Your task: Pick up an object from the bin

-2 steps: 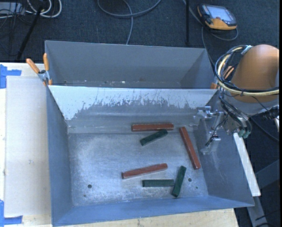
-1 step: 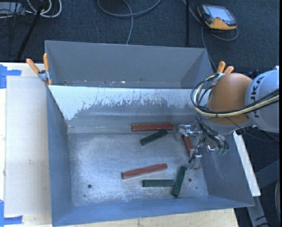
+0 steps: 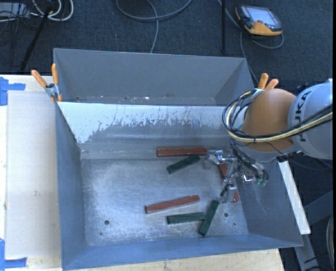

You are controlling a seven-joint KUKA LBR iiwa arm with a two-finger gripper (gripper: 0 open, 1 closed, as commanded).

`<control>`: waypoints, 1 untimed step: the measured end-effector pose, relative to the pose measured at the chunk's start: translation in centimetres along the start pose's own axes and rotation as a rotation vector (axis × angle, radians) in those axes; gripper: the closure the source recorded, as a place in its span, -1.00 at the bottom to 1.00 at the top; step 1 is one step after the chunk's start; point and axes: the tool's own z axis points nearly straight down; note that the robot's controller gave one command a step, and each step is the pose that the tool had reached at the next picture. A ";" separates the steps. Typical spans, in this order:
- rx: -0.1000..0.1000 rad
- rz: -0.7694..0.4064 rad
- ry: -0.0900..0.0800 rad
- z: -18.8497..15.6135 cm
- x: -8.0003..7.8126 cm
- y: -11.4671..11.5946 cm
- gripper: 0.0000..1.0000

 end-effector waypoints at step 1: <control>-0.003 -0.004 0.002 0.0 1.2 5.6 -1.00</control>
Offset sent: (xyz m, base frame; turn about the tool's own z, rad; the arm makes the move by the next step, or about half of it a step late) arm -0.0183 0.0500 0.0005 0.0001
